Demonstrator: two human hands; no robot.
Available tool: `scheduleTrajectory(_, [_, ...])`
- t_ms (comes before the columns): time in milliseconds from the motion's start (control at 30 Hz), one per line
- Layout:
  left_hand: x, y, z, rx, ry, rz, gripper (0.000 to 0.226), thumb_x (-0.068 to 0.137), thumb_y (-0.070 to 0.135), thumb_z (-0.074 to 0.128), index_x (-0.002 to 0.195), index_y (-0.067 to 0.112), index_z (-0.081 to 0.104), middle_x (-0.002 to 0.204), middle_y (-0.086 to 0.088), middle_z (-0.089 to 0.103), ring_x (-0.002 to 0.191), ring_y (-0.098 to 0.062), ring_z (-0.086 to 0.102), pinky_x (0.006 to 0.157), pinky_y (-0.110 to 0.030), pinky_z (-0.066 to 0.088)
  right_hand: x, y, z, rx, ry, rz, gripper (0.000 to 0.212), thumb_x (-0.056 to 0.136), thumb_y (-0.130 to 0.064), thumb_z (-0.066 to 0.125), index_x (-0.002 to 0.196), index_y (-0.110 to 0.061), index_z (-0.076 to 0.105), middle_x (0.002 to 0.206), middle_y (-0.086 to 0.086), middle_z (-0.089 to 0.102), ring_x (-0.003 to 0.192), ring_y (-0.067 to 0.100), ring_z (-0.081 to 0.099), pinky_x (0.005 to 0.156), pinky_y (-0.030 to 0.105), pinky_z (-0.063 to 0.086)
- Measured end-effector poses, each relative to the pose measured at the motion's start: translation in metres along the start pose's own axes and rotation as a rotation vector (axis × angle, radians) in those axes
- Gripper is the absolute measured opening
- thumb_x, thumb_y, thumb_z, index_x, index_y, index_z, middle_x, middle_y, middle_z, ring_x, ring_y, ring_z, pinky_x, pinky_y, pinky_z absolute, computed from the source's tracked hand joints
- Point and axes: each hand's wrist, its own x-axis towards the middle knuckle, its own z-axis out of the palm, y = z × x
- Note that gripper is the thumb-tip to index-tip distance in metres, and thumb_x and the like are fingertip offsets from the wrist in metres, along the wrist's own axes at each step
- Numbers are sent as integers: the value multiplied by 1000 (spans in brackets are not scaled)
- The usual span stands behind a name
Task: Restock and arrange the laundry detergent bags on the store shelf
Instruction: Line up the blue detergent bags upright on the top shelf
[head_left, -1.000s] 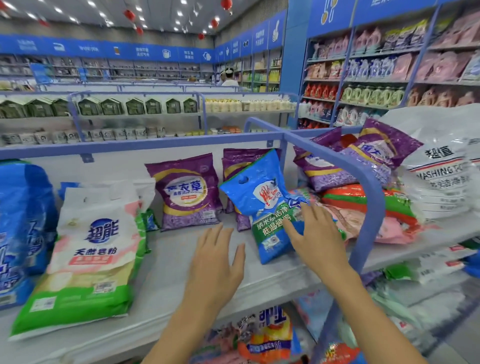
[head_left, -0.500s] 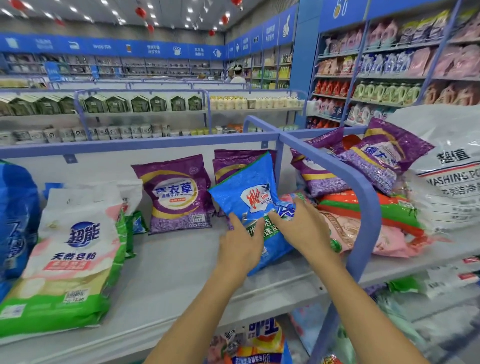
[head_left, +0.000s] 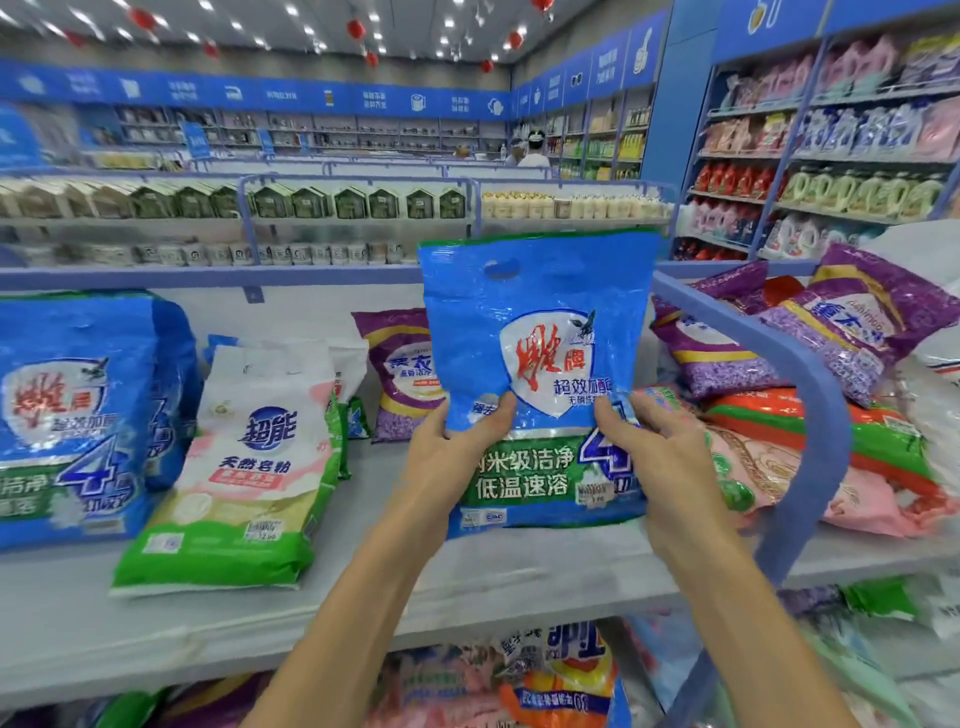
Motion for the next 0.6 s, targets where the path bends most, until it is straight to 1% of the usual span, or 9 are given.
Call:
scheduleTrajectory(100, [-28,9,-41,27,145,31,38,78,49,82,106,25,72,97,-2,80,90,-27,77,87,-52,60,-24,-2,36,6,-153,63,21,86,-20,77,107,-14,76,99,7,80,78,24,77,76,44,65])
scheduleTrajectory(233, [-64,22,-106,114,387,111,90,48,83,77,118,27,71,111,5,77,105,-20,72,100,-51,53,-59,6,95,26,-368,93,29,77,-27,77,105,-18,75,100,1,81,82,20,78,77,42,64])
scheduleTrajectory(333, [-90,34,-157,197,494,149,106,48,96,66,120,18,70,112,-7,75,106,-28,68,101,-46,51,-83,20,148,55,-437,113,22,78,-36,75,98,-28,73,96,-12,80,87,6,76,87,40,57])
scheduleTrajectory(367, [-97,36,-176,226,526,137,104,53,95,63,114,12,70,103,-17,70,95,-30,67,92,-33,52,-92,24,167,50,-451,111,19,76,-39,75,92,-30,73,95,-14,80,84,2,74,86,36,55])
scheduleTrajectory(400, [-105,40,-196,250,554,129,92,59,90,61,102,9,69,92,-16,61,82,-24,59,69,-22,46,-98,29,186,55,-465,112,13,77,-39,74,86,-30,74,92,-14,80,80,1,73,83,33,55])
scheduleTrajectory(433, [-113,45,-215,257,569,123,81,62,84,58,93,10,68,88,-13,57,77,-19,53,59,-19,39,-106,33,206,69,-473,121,9,80,-37,74,83,-28,75,88,-13,80,76,2,73,79,30,55])
scheduleTrajectory(467, [-120,50,-235,250,580,119,79,62,83,56,91,10,70,87,-9,58,76,-18,53,58,-19,38,-114,37,224,93,-476,132,8,85,-32,72,84,-25,75,85,-12,79,74,4,73,73,27,57])
scheduleTrajectory(500, [-127,57,-256,233,592,111,78,63,84,54,90,14,75,89,-8,65,77,-19,59,63,-23,45,-123,41,245,130,-472,154,8,89,-28,70,88,-22,75,85,-10,80,76,6,75,69,25,58])
scheduleTrajectory(600, [-148,79,-316,185,616,128,72,64,92,54,72,22,72,85,-3,74,78,-25,69,81,-48,56,-153,51,306,216,-488,209,21,86,-34,71,97,-17,78,101,6,80,94,25,77,85,42,60])
